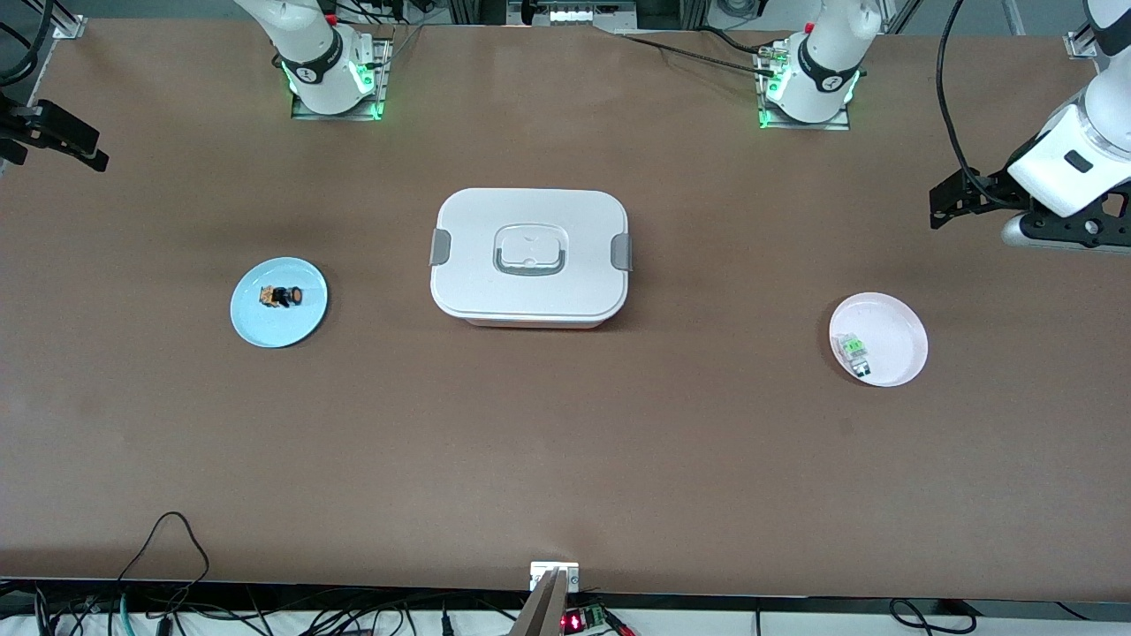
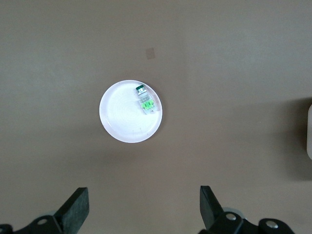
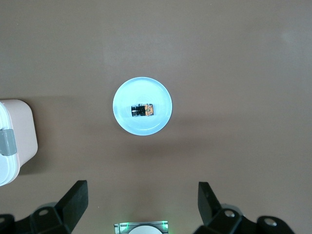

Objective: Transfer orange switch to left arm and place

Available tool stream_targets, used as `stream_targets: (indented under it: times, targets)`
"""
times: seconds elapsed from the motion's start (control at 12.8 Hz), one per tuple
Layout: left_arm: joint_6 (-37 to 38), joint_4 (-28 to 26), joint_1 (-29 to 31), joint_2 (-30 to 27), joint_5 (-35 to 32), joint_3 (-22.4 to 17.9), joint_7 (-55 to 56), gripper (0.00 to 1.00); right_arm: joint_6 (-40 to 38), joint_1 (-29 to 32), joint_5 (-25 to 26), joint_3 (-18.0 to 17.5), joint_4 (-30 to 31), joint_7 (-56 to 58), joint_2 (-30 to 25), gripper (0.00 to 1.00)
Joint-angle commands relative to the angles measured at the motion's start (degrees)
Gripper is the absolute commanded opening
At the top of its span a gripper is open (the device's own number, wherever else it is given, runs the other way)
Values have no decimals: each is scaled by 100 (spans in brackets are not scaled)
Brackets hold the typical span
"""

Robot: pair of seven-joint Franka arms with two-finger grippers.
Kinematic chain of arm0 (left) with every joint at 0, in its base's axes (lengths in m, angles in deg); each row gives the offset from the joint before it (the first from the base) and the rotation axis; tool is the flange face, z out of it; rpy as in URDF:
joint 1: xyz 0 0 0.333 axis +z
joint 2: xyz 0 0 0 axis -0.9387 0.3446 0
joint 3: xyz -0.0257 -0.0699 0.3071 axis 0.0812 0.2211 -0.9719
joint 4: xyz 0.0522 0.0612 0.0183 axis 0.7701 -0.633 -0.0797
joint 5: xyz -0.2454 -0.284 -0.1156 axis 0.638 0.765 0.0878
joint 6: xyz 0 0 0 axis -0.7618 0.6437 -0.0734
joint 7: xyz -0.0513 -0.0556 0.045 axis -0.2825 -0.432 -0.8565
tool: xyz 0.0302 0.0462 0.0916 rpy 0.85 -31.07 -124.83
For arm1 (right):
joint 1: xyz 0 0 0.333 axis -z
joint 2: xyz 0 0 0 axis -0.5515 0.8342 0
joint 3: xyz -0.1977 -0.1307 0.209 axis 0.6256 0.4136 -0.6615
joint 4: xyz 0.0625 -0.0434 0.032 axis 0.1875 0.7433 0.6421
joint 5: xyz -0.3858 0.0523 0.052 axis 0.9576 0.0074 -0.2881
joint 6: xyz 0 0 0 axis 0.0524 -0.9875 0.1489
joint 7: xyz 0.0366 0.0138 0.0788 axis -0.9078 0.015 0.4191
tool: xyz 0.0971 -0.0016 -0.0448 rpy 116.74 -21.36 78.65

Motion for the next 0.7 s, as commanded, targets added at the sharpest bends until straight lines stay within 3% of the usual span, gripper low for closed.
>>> stream_targets:
  times: [0.0,0.62]
  targets:
    - [84,53,-30,-44,-90,10,16,100,-121,-17,-70,15,-137,43,33,100]
    - [84,53,-30,-44,-90,10,16,100,-147,-17,-87,15,-163,52,277,100]
